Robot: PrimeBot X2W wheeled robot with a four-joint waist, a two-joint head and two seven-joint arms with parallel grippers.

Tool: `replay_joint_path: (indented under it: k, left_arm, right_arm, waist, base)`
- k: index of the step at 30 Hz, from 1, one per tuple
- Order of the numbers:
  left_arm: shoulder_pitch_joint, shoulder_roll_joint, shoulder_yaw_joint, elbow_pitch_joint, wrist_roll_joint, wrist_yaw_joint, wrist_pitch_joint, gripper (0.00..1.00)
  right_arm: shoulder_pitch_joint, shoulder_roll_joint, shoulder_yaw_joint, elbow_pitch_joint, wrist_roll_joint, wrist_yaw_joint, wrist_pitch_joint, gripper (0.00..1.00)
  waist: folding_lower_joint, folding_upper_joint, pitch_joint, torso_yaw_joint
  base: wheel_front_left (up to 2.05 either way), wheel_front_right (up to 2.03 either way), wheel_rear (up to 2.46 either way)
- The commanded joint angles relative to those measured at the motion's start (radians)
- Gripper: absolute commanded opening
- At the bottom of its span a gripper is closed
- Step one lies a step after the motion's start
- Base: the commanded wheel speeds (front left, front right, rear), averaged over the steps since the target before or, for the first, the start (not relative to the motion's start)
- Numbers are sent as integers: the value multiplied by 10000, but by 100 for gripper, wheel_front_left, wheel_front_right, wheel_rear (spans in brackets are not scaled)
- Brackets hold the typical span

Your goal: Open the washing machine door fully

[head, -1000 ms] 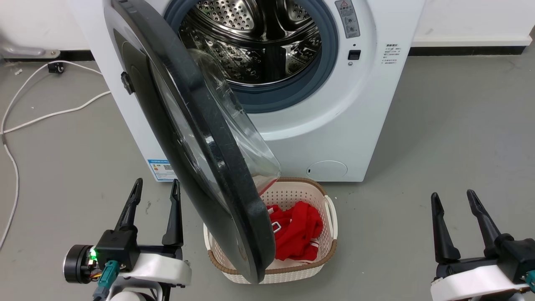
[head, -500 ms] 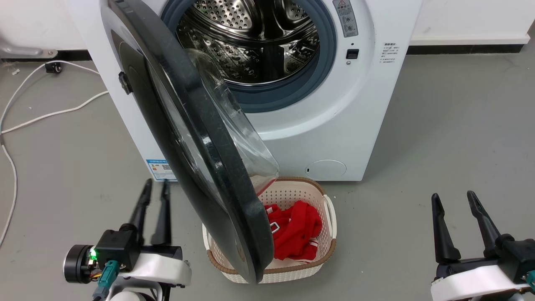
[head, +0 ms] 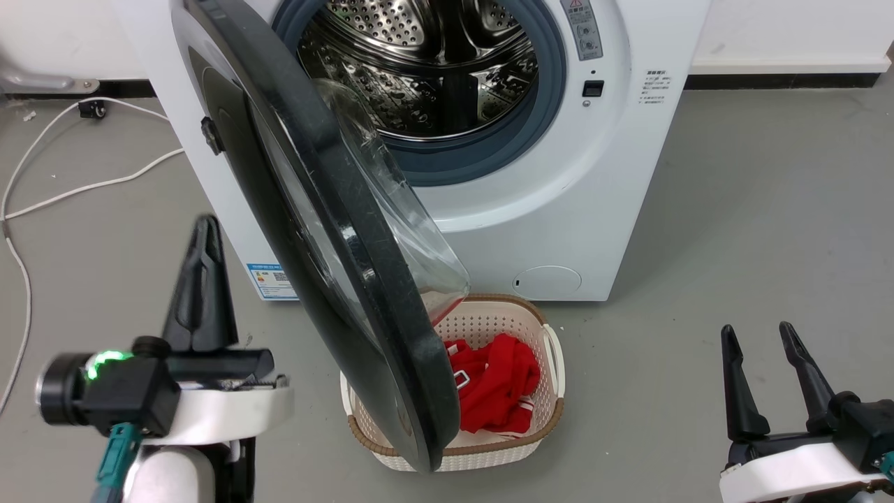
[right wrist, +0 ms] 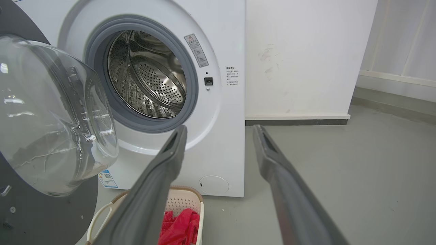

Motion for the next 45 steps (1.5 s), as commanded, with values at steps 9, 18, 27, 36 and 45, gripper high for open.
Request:
replay_joint_path:
  k: [9, 18, 27, 36, 45]
  left_arm:
    - [-676, 79, -466, -2900, 392, -143, -25, 0]
    - [-142, 40, -3007, -3959, -445, -629, 352, 0]
    - [1249, 91, -4609, -2384, -1421, -689, 1655, 0]
    - [1779, 200, -4783, -447, -1239, -295, 2067, 0]
    - [681, 101, -4618, 742, -1282, 80, 1470, 0]
  right_arm:
    - [-107, 29, 5, 82, 69, -6, -18, 100]
    - [19, 29, -11, 182, 141, -6, 115, 100]
    - [84, 30, 77, 269, 209, -6, 221, 100]
    - [64, 28, 154, 340, 278, -6, 271, 100]
    - [-73, 28, 209, 398, 347, -6, 331, 100]
  waist:
    - [0, -1, -36, 24]
    - [0, -1, -85, -12]
    - [0, -1, -144, -5]
    - [0, -1, -100, -29]
    - [0, -1, 49, -97]
  base:
    - [0, 0, 0]
    - [0, 0, 0]
    - [0, 0, 0]
    - [0, 0, 0]
    - [0, 0, 0]
